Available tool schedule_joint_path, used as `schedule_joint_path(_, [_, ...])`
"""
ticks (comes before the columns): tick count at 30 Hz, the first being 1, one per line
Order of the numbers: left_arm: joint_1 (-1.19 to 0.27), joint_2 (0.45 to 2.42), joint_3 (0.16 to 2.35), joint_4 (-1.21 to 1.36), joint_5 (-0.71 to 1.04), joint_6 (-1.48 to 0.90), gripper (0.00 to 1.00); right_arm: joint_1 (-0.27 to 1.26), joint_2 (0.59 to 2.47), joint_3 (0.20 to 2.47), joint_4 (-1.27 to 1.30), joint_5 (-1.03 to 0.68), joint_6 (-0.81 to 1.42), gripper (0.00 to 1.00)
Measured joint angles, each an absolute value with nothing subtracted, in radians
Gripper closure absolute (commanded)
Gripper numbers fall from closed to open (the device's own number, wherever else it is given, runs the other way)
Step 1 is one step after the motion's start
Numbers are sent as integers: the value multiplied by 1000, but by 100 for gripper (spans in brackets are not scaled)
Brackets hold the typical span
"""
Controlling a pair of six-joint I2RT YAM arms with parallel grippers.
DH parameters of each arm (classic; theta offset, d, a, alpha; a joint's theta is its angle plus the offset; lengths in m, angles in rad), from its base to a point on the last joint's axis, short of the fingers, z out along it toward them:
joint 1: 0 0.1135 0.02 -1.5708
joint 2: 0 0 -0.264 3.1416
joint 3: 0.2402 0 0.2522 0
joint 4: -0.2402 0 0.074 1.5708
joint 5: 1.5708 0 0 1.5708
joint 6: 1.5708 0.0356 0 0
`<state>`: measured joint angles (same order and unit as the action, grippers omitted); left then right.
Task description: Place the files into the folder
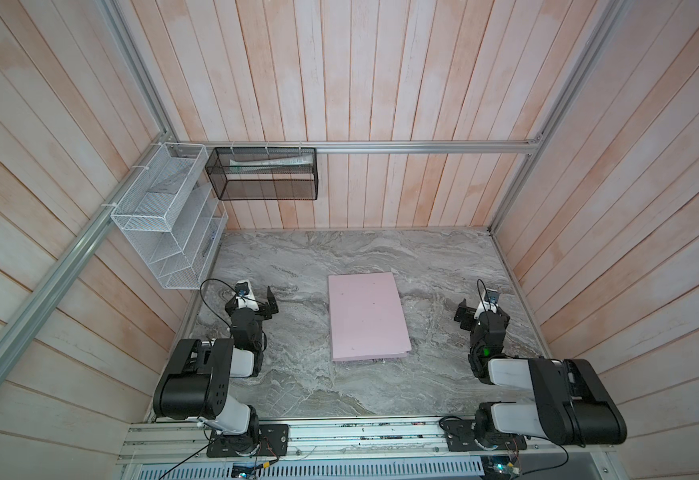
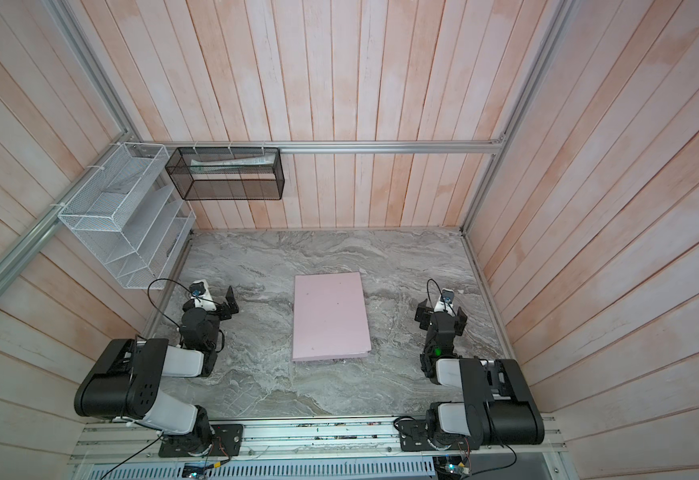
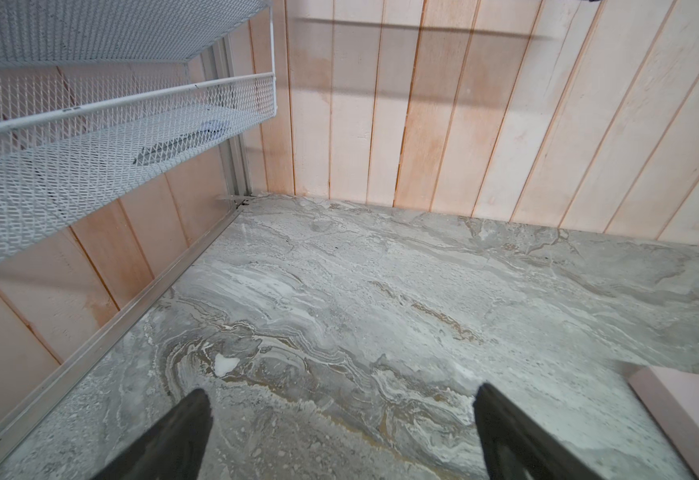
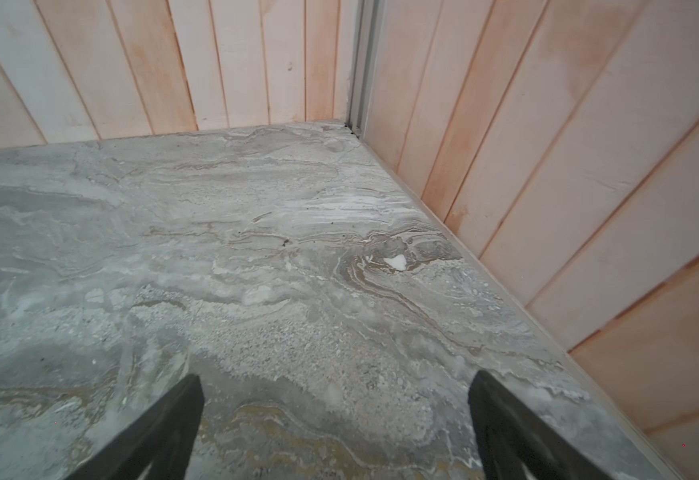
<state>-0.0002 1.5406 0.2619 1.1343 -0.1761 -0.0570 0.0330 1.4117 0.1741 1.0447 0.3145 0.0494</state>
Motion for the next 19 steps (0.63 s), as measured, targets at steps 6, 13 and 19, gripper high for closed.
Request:
schedule_joint_path(6, [0,1541,263,1128,-175,-57,0,2,1552,193,1250,252,51,2])
schedule_joint_path(13, [0,1541,264,1121,-174,-57,0,-1,1536,212,1264,237,52,2])
schedule_joint_path(19, [7,1541,289,1095,-123,-56,0,-1,1535,213,1253,233,52,2])
